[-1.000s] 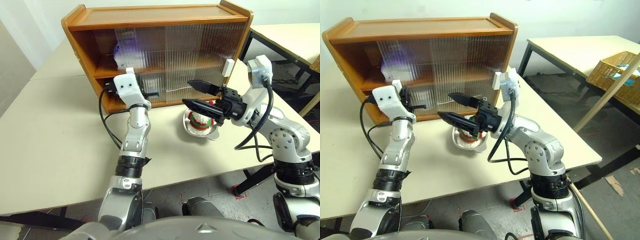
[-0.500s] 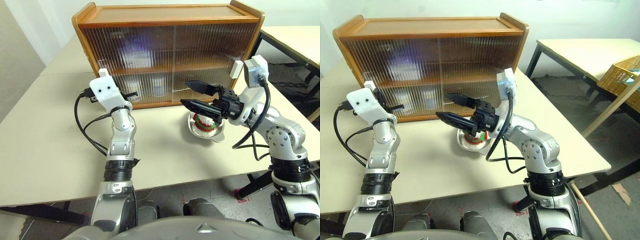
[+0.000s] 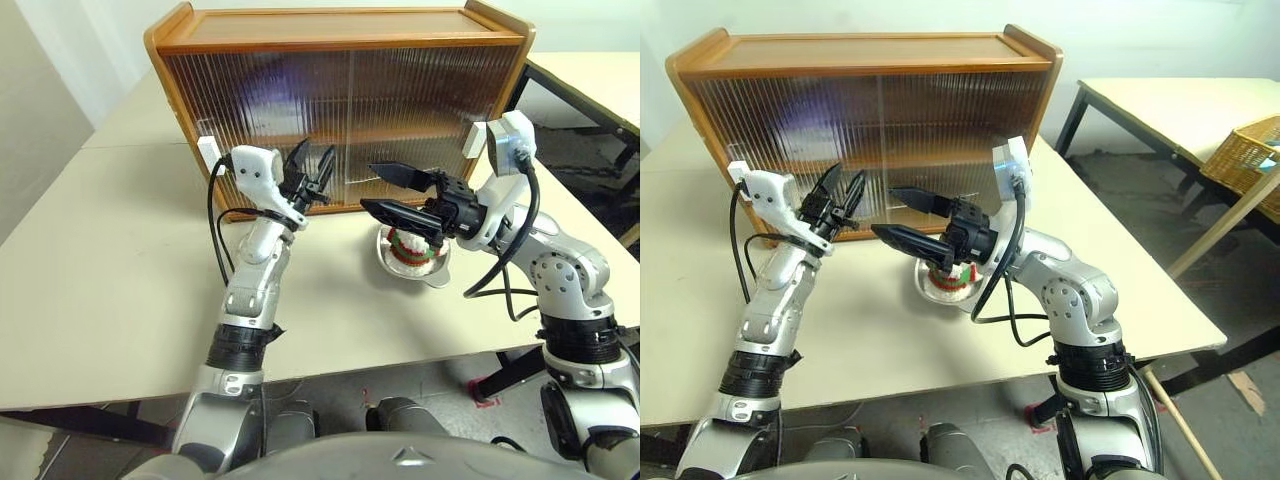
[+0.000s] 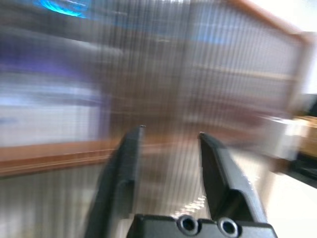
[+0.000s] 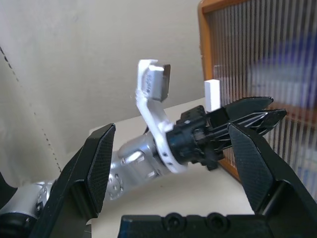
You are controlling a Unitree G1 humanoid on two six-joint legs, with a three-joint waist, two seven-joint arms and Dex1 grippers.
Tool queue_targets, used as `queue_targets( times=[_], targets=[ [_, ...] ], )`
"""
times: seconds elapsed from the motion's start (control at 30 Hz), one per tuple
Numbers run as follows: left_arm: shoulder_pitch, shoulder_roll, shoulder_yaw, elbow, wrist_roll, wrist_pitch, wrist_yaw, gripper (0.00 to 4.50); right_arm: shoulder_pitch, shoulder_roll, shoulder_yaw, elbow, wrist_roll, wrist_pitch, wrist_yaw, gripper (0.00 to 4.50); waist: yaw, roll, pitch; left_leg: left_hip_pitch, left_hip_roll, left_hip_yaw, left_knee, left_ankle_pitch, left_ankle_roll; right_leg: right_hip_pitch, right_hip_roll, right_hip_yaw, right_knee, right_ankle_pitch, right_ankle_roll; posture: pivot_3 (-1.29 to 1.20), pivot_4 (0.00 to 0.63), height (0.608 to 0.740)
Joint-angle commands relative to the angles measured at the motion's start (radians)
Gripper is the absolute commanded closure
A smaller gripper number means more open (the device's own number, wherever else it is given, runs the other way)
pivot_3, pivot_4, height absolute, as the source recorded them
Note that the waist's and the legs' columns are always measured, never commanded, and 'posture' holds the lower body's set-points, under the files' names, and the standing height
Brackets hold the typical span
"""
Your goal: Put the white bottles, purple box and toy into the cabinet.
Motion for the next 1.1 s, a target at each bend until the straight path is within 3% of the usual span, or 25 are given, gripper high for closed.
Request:
queue_targets(
  times=[0.03,0.13,0.3,0.43,0.67,0.8,1.1],
  targets=[
    [0.0,0.064,0.06,-0.04,-0.167,0.043,-0.184,1.12,-0.006,-0.007,-0.005,0.013,-0.021,-0.012,-0.005,0.0,-0.002,0.0,0.0,0.0,0.001,0.0,0.0,0.0,0.0,0.0,0.001,-0.001,0.0,0.0,-0.001,-0.1,0.007,0.74],
    [0.012,0.185,0.099,-0.052,-0.3,0.114,-0.395,0.03,-0.001,0.003,-0.019,0.032,-0.049,-0.044,-0.035,0.0,-0.001,0.001,0.0,0.0,0.007,0.0,-0.001,0.0,0.0,-0.001,0.005,-0.002,0.001,0.0,-0.001,-0.11,0.008,0.74],
    [0.045,0.298,0.13,-0.079,-0.417,0.202,-0.565,0.03,0.005,0.018,-0.044,0.085,-0.109,-0.101,-0.099,0.0,-0.002,0.002,-0.001,0.001,0.014,-0.002,-0.002,0.0,0.001,-0.002,0.004,-0.002,0.001,0.0,-0.001,-0.11,0.007,0.74],
    [0.132,0.372,0.168,-0.151,-0.518,0.286,-0.67,0.03,-0.011,0.024,-0.072,0.236,-0.258,-0.261,-0.176,0.0,-0.007,0.002,-0.002,0.0,0.013,-0.002,-0.002,0.001,0.001,-0.003,0.001,-0.002,0.001,0.005,-0.008,-0.1,0.006,0.74],
    [0.196,0.413,0.209,-0.205,-0.565,0.337,-0.695,0.03,-0.051,0.022,-0.103,0.429,-0.392,-0.4,-0.259,0.0,-0.009,0.003,-0.002,-0.002,0.014,-0.003,-0.006,0.001,0.001,-0.008,-0.001,-0.002,0.0,0.009,-0.014,-0.09,0.01,0.74],
    [0.196,0.414,0.221,-0.207,-0.559,0.337,-0.689,0.0,-0.083,0.015,-0.128,0.535,-0.441,-0.471,-0.296,0.9,-0.007,0.004,-0.002,-0.001,0.015,-0.003,-0.011,0.001,0.002,-0.01,0.0,-0.002,0.001,0.009,-0.015,-0.07,0.011,0.74],
    [0.22,0.409,0.243,-0.224,-0.563,0.342,-0.682,0.0,-0.183,-0.023,-0.171,0.76,-0.559,-0.636,-0.397,4.46,-0.005,0.005,-0.002,0.0,0.017,-0.003,-0.013,0.002,0.003,-0.01,0.0,-0.002,0.001,0.011,-0.012,-0.06,0.014,0.74]
  ],
)
